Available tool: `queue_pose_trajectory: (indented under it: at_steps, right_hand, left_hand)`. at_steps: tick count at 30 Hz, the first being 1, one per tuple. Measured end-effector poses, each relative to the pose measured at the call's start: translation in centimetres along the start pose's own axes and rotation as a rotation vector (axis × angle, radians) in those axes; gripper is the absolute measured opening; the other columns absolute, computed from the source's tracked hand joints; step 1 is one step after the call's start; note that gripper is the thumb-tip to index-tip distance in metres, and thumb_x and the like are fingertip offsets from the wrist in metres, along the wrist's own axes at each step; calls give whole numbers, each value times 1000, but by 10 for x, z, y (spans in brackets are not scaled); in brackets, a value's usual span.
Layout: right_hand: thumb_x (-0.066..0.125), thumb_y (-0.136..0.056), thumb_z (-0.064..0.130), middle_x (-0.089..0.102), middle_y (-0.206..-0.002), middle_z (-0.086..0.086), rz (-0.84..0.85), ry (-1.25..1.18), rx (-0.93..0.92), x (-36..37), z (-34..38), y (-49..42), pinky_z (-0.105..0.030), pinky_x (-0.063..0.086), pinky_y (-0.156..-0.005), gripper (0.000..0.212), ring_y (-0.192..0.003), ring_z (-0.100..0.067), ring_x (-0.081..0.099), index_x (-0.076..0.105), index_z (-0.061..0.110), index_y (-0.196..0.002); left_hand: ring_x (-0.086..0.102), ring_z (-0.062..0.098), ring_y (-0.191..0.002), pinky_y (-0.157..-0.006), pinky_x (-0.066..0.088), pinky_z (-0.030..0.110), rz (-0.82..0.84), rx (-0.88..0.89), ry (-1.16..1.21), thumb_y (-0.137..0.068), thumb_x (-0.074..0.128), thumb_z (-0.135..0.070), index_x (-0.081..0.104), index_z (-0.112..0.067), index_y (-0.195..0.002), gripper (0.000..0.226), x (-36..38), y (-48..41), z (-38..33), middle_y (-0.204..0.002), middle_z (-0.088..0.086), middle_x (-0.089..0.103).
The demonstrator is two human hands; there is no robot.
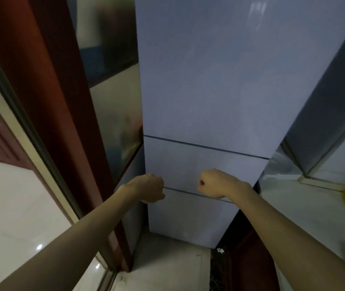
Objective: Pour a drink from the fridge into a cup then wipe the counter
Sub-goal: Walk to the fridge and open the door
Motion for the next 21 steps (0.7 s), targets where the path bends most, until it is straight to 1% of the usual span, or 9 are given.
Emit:
queue_pose_trajectory:
  at_steps: [4,8,10,12,15,17,18,20,21]
  right_hand:
    - [47,-91,20,49,-67,-8,-59,85,-18,-45,20,-50,-30,32,-52,26,-64,-24,48,46,11,-67]
    - [46,-92,16,42,-65,-4,-116,173,-100,-91,49,-93,-27,27,-47,29,-68,-24,47,40,11,-64]
    - [46,-93,16,45,-76,-5,-125,222,-145,-112,64,-112,-26,31,-52,18,-73,-24,48,46,9,-76]
    - [46,-94,16,45,-83,-6,-137,254,-175,-132,77,-130,-25,35,-61,14,-74,-24,48,51,8,-83]
    - [43,-98,18,48,-87,-5,-156,274,-209,-155,96,-157,-26,32,-54,28,-74,-20,47,40,9,-72]
    - [42,-100,20,56,-105,-9,-200,302,-284,-166,108,-173,-27,38,-65,19,-88,-22,51,51,9,-87]
    - [42,-99,20,55,-118,-11,-238,333,-325,-171,112,-180,-30,41,-74,21,-99,-24,51,57,5,-103]
    - [42,-98,19,49,-129,-12,-359,412,-408,-181,119,-193,-34,38,-91,32,-116,-26,45,55,5,-124]
    - [43,-97,18,48,-129,-12,-440,449,-463,-187,122,-198,-35,36,-94,33,-118,-27,44,54,6,-125]
  left_hand:
    - [65,28,-93,-79,50,36,-70,-5,23,-101,48,-31,61,-6,-110,30,-31,-29,38,-107,11,65]
    - [61,28,-89,-72,43,32,-147,-13,83,-99,48,-28,56,-9,-97,20,-47,-57,74,-99,11,62]
    - [58,24,-94,-77,43,30,-165,-17,112,-99,50,-28,57,-9,-112,24,-54,-69,85,-113,8,62]
    - [56,23,-110,-87,44,30,-190,-45,170,-99,52,-32,53,-12,-128,35,-59,-83,98,-127,6,57]
    - [49,25,-126,-101,43,35,-289,-107,304,-98,54,-36,40,-13,-143,52,-68,-102,114,-145,7,44]
    - [44,26,-132,-107,39,37,-335,-128,399,-98,55,-33,31,-12,-149,60,-77,-113,121,-154,9,34]
    - [38,27,-138,-111,36,39,-349,-132,446,-97,55,-33,24,-12,-153,67,-81,-119,124,-158,8,27]
    - [31,28,-144,-115,33,44,-395,-143,545,-91,58,-38,15,-15,-157,82,-91,-133,129,-161,7,23]
    - [33,29,-143,-113,36,48,-432,-146,631,-83,60,-42,15,-16,-157,90,-97,-139,132,-159,7,26]
Point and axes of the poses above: each hand's wrist, its own y-axis away from the middle knuckle, its own x-axis out of the palm, z = x × y, the point moved 2 cm from there along -y, towards the middle knuckle
